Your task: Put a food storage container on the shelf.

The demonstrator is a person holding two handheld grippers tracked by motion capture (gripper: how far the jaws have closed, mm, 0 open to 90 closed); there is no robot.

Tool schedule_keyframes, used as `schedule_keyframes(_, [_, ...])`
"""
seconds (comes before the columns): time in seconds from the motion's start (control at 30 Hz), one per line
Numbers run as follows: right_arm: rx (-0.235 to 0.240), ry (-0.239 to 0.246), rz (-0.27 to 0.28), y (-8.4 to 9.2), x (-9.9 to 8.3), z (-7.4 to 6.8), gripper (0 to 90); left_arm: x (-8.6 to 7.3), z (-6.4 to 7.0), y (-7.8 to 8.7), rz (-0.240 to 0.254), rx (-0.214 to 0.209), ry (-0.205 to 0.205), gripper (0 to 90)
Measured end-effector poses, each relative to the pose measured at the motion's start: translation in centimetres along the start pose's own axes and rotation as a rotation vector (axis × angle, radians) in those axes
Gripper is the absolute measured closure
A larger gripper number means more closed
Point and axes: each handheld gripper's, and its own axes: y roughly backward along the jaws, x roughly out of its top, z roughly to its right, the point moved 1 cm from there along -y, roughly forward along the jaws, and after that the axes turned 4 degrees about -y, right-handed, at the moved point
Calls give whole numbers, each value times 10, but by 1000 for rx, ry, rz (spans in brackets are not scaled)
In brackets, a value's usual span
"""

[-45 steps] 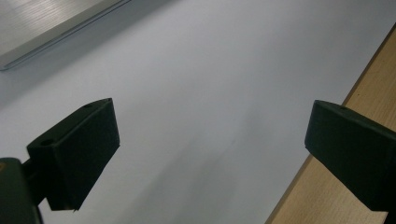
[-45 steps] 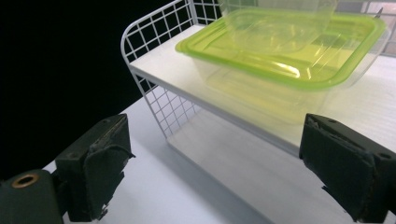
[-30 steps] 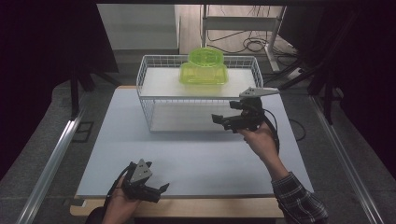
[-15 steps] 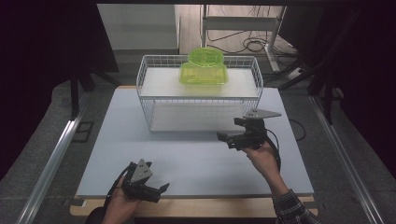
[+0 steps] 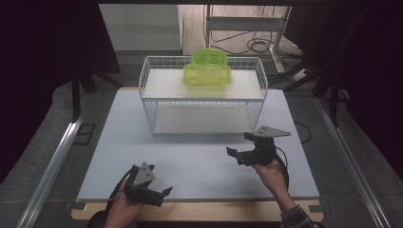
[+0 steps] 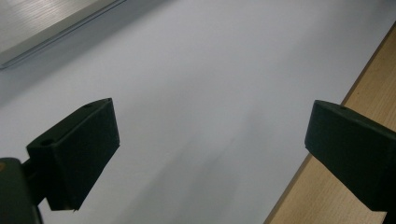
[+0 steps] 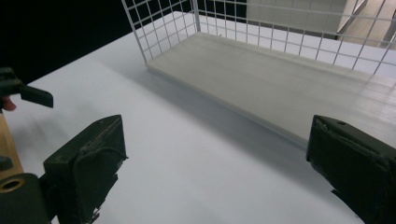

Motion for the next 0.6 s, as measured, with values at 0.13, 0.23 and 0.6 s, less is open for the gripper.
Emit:
schedule_keyframes(0.13, [-10, 1, -19, -2, -8, 0, 53, 0, 0, 0, 4, 3, -7, 30])
schedule_keyframes(0.23, [-22, 11, -37, -2, -13, 0, 53, 0, 0, 0, 6, 6, -9, 29])
schedule_keyframes(0.6, [-60, 24, -85, 4, -37, 4, 53, 0, 0, 0, 6, 7, -15, 26])
